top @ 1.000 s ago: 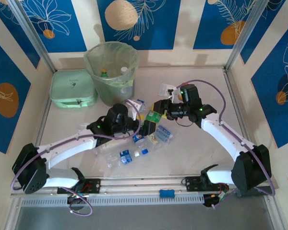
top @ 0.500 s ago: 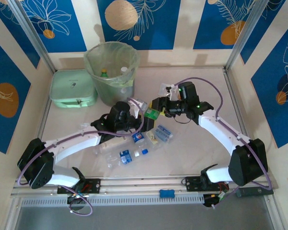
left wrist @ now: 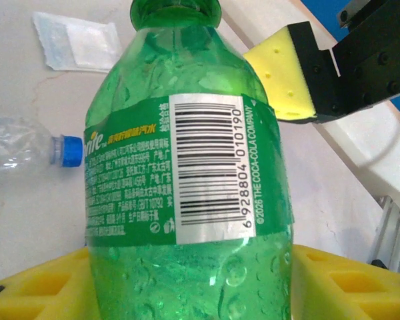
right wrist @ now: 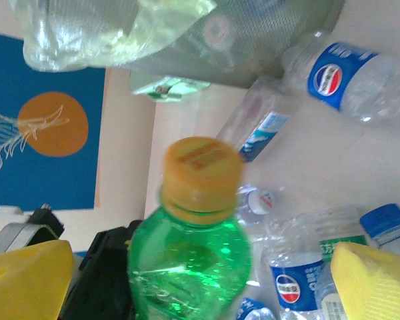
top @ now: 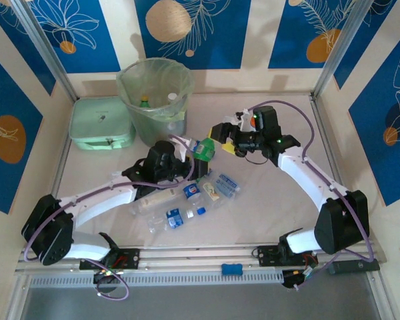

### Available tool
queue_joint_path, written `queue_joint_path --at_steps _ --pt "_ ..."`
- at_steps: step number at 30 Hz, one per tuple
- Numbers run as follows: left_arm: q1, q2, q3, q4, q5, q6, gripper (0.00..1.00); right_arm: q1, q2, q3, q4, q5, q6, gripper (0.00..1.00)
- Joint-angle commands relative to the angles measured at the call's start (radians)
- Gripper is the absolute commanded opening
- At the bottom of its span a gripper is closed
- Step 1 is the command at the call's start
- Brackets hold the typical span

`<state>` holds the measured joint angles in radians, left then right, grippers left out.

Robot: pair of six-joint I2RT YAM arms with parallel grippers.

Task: Put the plastic bottles in the bin

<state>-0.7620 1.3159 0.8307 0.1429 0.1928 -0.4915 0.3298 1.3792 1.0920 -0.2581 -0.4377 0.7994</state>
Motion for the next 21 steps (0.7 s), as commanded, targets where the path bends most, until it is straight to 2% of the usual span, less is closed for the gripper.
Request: queue_joint_path --at_steps 1,7,11,15,21 --pt "0.021 -0.075 -0.011 -0.014 -0.058 0.007 0.52 -0.027 -0.043 0.003 -0.044 0.025 -0.019 0.99" --pt "0.091 -0.185 0.020 -0.091 -0.120 0.058 0.52 -0.043 -0.062 -0.037 -0.047 0.050 -0.021 0.99" --pt "0.215 -0.205 0.116 -0.091 -0.009 0.062 0.53 -0.044 -0.061 -0.070 -0.016 0.038 -0.006 0.99" --pt "0.317 -0.144 0.286 -0.142 0.058 0.092 0.54 -0.041 -0.064 -0.083 0.006 0.031 0.005 0.99" --pt "0.422 0.021 0.553 -0.219 0.122 0.130 0.54 -0.036 -0.082 -0.103 0.022 0.036 0.010 0.99"
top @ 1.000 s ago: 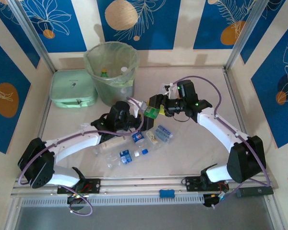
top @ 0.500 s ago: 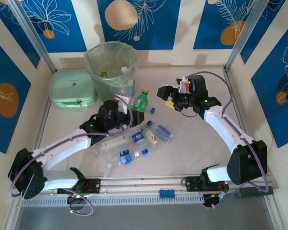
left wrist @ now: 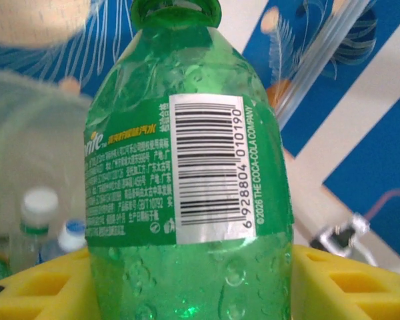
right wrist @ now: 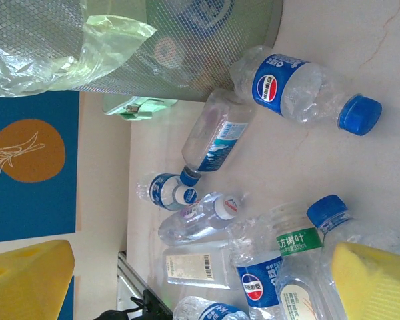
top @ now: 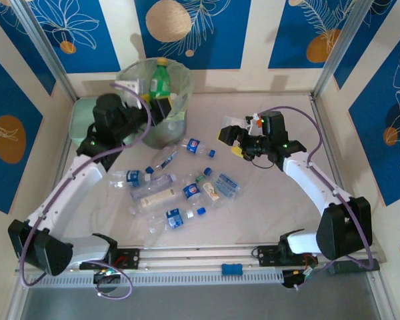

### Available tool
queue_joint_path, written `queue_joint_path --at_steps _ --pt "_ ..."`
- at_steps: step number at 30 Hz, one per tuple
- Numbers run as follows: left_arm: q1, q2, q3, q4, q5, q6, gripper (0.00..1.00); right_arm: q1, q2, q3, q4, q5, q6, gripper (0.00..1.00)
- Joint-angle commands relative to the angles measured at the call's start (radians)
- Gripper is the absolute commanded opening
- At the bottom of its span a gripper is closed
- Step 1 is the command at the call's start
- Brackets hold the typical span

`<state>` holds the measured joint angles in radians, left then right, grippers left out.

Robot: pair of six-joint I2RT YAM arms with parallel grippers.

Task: Put the plastic bottles in the bin

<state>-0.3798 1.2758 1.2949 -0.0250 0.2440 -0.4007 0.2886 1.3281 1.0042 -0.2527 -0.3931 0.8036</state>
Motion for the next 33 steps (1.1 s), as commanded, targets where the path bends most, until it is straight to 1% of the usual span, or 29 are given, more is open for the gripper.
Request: queue_joint_path --at_steps 1,4,8,11,15,19,25,28,33 --pt "0.053 0.084 0.126 -0.062 0.080 0.042 0.54 0.006 -0.035 -0.020 0.016 -0.007 0.006 0.99" --pt "0.097 0.186 0.266 -0.130 0.093 0.065 0.54 0.007 -0.056 -0.039 0.018 0.000 0.009 0.99" --pt "0.143 0.337 0.476 -0.303 0.102 0.101 0.55 0.001 -0.095 -0.072 0.013 0.019 0.002 0.99" --pt "0.160 0.436 0.608 -0.437 0.116 0.139 0.55 -0.011 -0.118 -0.089 0.003 0.019 -0.006 0.99" --pt "0.162 0.556 0.779 -0.644 0.085 0.224 0.56 -0.027 -0.143 -0.106 -0.006 0.022 -0.007 0.99" --pt "0.162 0.639 0.875 -0.767 0.040 0.270 0.57 -0.038 -0.153 -0.113 -0.007 0.022 -0.008 0.99" --pt "0.161 0.702 0.920 -0.856 -0.021 0.304 0.60 -0.040 -0.152 -0.110 -0.002 0.017 0.002 0.99" --pt "0.161 0.709 0.919 -0.865 -0.040 0.307 0.68 -0.040 -0.152 -0.111 0.000 0.017 0.004 0.99" --pt "0.160 0.690 0.921 -0.846 -0.051 0.300 0.88 -0.032 -0.147 -0.111 0.012 0.014 0.017 0.99"
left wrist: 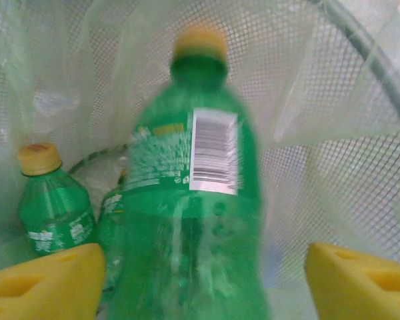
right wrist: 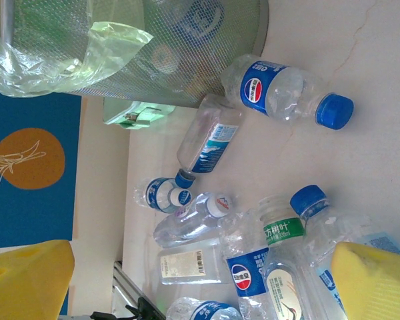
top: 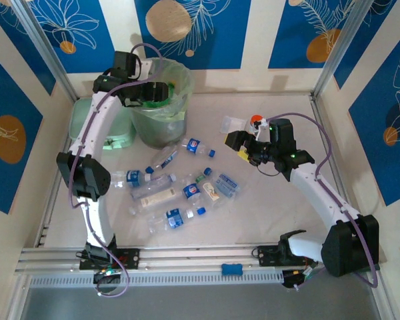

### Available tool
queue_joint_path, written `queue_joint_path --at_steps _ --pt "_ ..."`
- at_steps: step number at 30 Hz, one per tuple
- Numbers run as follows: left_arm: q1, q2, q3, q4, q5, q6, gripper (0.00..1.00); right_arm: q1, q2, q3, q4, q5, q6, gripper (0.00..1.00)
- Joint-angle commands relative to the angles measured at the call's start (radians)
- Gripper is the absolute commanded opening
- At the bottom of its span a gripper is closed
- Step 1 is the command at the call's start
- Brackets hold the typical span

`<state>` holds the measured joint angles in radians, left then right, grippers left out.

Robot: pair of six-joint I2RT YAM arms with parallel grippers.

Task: Put the plastic bottles in the bin

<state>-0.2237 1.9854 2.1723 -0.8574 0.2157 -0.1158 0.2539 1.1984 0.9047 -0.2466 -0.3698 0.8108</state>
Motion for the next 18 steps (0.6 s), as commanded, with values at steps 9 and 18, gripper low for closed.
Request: queue_joint_path --at_steps 9,18 --pt "-0.022 -0.154 -0.008 0.047 -0.019 0.019 0.98 0.017 0.009 0.002 0.014 -0.001 0.015 0.99" --pt "-0.144 -0.513 -0.469 0.371 0.053 -0.039 0.99 0.035 0.104 0.044 0.048 -0.029 0.021 0.99"
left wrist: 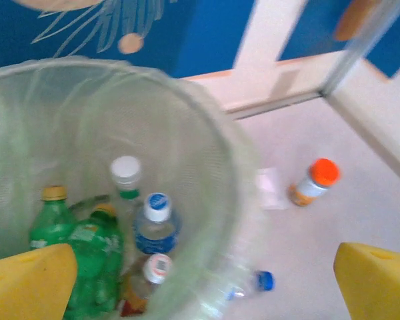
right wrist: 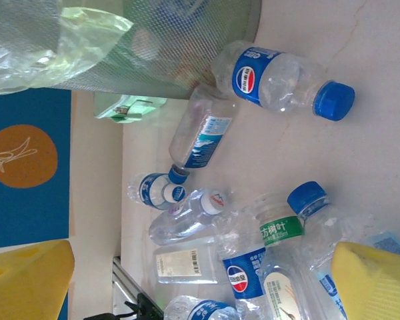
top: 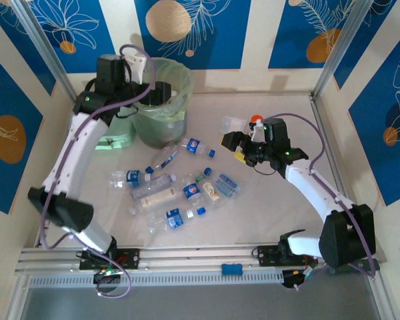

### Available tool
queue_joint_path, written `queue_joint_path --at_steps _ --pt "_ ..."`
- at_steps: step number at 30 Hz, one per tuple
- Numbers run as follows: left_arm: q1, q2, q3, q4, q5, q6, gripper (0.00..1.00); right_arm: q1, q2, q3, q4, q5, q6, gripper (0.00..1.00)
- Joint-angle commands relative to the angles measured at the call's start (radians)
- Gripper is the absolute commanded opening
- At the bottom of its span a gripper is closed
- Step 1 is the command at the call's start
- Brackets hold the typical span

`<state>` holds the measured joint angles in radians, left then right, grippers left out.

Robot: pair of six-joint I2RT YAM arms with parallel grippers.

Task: Put the plastic bottles in the bin

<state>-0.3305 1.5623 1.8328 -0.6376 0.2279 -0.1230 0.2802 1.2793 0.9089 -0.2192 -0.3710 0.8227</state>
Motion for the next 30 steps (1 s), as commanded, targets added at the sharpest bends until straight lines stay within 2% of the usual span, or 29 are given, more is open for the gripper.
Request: queue_joint_path --at_steps 1,4,7,12,19,25,30 --pt "-0.057 -0.144 -0.215 0.214 0.042 -0.050 0.99 0.010 0.032 0.045 0.024 -0.030 0.009 0.99" --pt "-0.103 -0.280 -0.425 0.360 0.051 -0.091 1.00 0.014 0.052 0.057 0.036 -0.031 0.010 0.99" --pt "-0.139 -0.379 -0.574 0.414 0.050 -0.128 1.00 0.014 0.077 0.078 0.037 -0.032 0.006 0.99" --pt "-0.198 -0.499 -0.780 0.444 0.014 -0.203 1.00 0.015 0.109 0.103 0.053 -0.023 0.028 0.99" --pt "-0.307 -0.612 -1.017 0.393 -0.062 -0.308 0.99 0.016 0.088 0.051 0.121 0.029 0.083 0.99" --pt "-0.438 -0.612 -1.055 0.171 -0.209 -0.273 0.98 0.006 0.059 0.012 0.137 0.070 0.102 0.99" --pt "-0.538 -0.544 -1.046 0.082 -0.252 -0.238 0.98 -0.008 0.043 -0.004 0.136 0.080 0.114 0.99"
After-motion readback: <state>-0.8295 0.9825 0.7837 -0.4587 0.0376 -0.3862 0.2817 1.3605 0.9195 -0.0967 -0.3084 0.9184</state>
